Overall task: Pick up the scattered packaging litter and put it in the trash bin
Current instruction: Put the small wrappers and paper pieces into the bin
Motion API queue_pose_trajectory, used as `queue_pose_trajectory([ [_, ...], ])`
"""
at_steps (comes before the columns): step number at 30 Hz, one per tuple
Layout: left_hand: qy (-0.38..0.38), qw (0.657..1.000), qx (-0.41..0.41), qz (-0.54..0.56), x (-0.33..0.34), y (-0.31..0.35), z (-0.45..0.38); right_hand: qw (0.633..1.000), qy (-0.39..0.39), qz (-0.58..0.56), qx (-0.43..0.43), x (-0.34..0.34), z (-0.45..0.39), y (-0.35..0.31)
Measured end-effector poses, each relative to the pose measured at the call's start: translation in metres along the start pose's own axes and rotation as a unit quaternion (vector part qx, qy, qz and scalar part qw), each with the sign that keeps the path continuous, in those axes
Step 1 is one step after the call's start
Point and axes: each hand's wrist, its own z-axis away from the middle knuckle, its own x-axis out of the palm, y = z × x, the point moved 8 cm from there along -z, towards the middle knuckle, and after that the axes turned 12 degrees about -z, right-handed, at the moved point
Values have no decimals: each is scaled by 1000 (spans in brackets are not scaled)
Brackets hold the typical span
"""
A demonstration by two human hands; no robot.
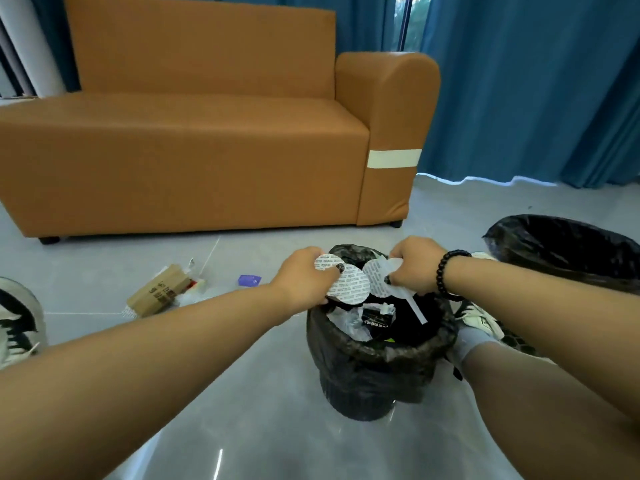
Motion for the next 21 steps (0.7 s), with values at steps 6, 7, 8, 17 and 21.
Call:
queue_pose_trajectory([
  [6, 8, 998, -20, -64, 40, 2, -33, 999, -12, 7, 39, 4, -10, 30],
  [7, 7, 996, -18, -86, 43, 3, -35, 999, -12, 7, 44, 5, -12, 33],
  [8, 4, 994, -12, -111, 48, 5, -38, 999, -14, 6, 49, 6, -12, 37],
  [17, -8, 995, 16, -100, 66, 12, -62, 999, 1, -5, 32, 16, -19, 51],
  [21, -7, 994, 24, -106, 65, 11, -61, 999, 21, -31, 18, 13, -17, 49],
])
